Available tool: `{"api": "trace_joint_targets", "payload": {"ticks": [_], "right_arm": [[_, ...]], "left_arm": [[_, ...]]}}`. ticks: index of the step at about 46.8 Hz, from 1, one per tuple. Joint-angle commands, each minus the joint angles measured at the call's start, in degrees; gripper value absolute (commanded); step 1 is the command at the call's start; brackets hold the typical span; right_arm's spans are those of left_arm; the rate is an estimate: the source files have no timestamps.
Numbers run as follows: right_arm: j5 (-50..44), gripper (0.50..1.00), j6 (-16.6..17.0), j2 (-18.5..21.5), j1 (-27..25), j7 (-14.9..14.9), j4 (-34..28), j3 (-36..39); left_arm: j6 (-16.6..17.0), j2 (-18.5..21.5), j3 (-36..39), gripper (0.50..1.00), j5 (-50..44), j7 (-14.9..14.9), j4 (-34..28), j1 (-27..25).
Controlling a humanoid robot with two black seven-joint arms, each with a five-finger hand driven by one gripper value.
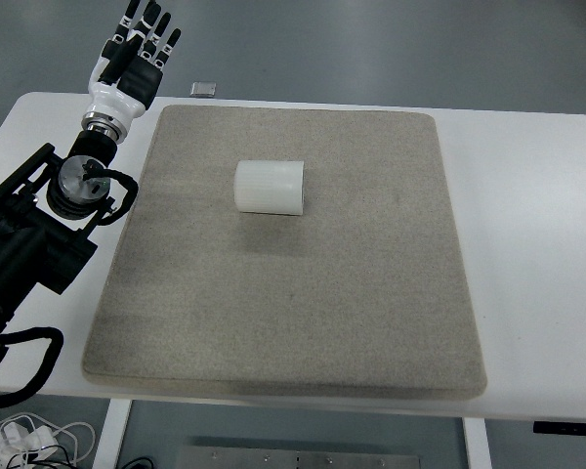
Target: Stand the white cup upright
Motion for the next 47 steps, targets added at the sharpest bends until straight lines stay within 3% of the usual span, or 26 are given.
{"api": "trace_joint_targets", "payload": {"ticks": [1,22,30,35,47], "right_arm": [[0.0,0.952,0.0,0.0,0.0,0.0,-0.01,0.0],[0.0,0.952,0.0,0.0,0.0,0.0,-0.01,0.0],[0.0,0.952,0.0,0.0,0.0,0.0,-0.01,0.0],[0.0,0.952,0.0,0.0,0.0,0.0,-0.01,0.0],[0.0,0.952,0.0,0.0,0.0,0.0,-0.01,0.0]], "left_arm": [[0.02,0.08,-0.08,0.994,-0.02,0.0,-0.03,0.0],[0.02,3.42,-0.17,0.994,-1.25,0.0,1.99,-1.49],[-2.35,5.0,1.15,0.994,-1.87,0.09,6.12,-2.55],[-5.6,5.09,4.04,0.994,-1.16,0.09,5.77,-2.99],[-5.79,6.76,14.59,0.992,8.85,0.35,5.25,-9.13]]}}
